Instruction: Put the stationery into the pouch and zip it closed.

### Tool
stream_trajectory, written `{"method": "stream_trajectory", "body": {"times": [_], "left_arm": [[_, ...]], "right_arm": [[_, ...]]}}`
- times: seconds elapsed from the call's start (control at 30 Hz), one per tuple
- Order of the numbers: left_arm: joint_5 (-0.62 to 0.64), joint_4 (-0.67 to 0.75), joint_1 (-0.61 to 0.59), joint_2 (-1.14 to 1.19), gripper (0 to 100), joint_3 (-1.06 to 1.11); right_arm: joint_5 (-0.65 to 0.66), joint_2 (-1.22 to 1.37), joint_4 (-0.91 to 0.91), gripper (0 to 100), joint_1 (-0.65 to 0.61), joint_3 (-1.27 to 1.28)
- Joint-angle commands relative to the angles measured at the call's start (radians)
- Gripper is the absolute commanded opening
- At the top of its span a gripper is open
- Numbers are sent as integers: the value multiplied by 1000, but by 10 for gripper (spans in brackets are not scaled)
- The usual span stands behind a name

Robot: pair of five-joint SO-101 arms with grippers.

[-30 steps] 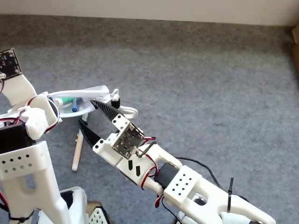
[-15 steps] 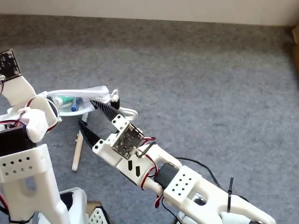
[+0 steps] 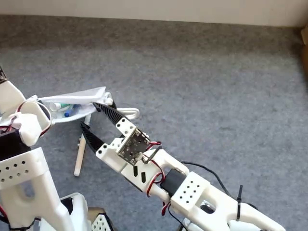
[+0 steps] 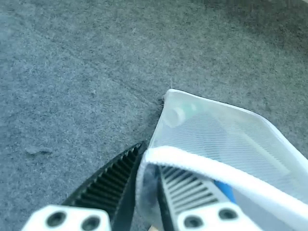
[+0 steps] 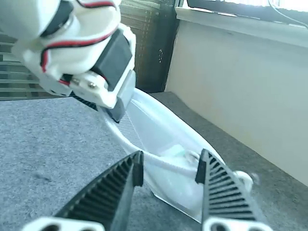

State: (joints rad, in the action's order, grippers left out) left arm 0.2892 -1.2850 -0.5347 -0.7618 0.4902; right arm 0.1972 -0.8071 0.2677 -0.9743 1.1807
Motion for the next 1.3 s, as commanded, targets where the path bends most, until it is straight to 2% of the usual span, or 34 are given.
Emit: {"method": "stream_trajectory", "body": {"times": [0.0, 0.13, 0.3, 0.4, 0.53, 0.63, 0.83, 0.93, 1.03, 1.27], "left_arm": [[40, 28, -71, 7, 8, -19], [92, 52, -156, 5, 8, -19], [101, 44, -225, -107, 8, -2], [103, 52, -251, -220, 8, 48], [106, 89, -280, -372, 8, 125], [137, 130, -295, -449, 8, 182], [137, 158, -295, -467, 8, 205], [137, 157, -328, -467, 8, 205], [138, 158, -375, -467, 8, 205], [138, 158, -377, -467, 8, 205]], "right_arm": [[2, -162, -182, 177, -2, -12], [0, -288, -366, 177, -4, -13], [0, -297, -400, 177, -5, -15], [-8, -234, -400, 177, -13, -30], [-107, -91, -403, 177, -24, -91], [-120, 16, -403, 177, -25, -127], [-121, 156, -403, 177, -10, -186], [-213, 199, -407, 177, 13, -219], [-302, 240, -507, 177, 56, -305], [-440, 440, -808, 177, 116, -595]]}}
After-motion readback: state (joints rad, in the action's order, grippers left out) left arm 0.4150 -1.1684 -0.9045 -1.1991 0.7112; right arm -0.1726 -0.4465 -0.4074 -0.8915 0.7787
